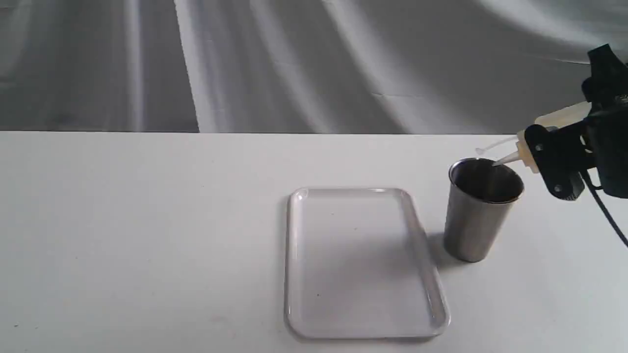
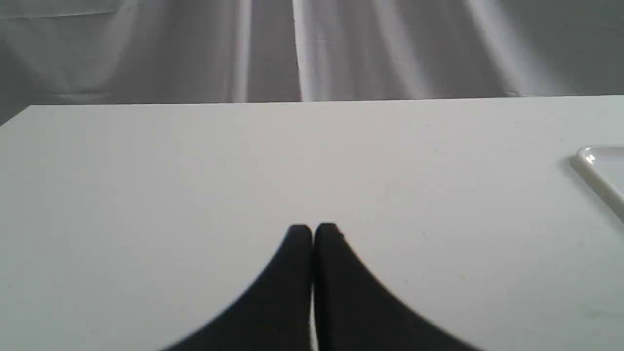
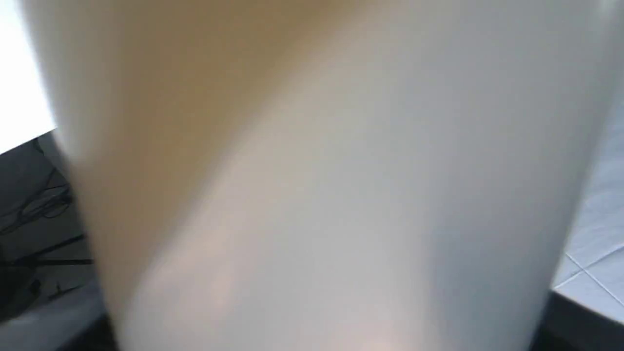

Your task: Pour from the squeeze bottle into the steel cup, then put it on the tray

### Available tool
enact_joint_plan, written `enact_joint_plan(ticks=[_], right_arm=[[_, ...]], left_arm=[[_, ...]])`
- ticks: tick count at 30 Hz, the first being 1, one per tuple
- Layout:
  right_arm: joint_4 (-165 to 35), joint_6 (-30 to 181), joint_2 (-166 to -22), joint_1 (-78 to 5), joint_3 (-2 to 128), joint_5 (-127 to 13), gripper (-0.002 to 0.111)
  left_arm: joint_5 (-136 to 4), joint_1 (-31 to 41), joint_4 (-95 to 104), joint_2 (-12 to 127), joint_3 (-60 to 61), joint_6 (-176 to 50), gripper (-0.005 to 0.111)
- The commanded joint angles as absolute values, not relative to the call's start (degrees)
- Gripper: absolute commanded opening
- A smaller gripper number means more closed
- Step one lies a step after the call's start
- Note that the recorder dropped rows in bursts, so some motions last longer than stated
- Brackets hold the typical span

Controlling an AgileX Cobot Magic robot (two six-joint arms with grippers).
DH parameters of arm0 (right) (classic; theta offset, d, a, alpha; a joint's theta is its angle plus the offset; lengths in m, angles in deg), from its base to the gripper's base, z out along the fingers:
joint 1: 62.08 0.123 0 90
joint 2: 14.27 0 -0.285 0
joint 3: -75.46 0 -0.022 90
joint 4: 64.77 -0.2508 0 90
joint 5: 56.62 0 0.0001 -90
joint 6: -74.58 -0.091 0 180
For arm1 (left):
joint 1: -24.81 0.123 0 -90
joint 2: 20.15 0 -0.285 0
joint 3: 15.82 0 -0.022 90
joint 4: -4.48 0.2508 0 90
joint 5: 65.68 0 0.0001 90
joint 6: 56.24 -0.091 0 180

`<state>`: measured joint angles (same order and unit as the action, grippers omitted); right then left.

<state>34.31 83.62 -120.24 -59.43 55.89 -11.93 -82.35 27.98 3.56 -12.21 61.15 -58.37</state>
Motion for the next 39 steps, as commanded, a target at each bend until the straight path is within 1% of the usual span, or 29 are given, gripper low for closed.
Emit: enact_joint_plan(ticks=[1, 25, 39], right_arm=[[35.18, 83.21, -119.78, -59.32, 56.41, -10.98, 0.0], [34.14, 80.06, -118.86, -59.32, 56.41, -12.5, 0.0], [30.67, 73.8, -118.86, -59.32, 56.41, -11.99, 0.0]], left_arm=[[-81.82, 27.51, 3.52, -12.36, 61.4, -58.31, 0.0], [-81.82, 27.51, 3.52, -12.36, 61.4, -58.33, 0.0], [-81.82, 27.51, 3.52, -12.36, 61.4, -58.1, 0.0]])
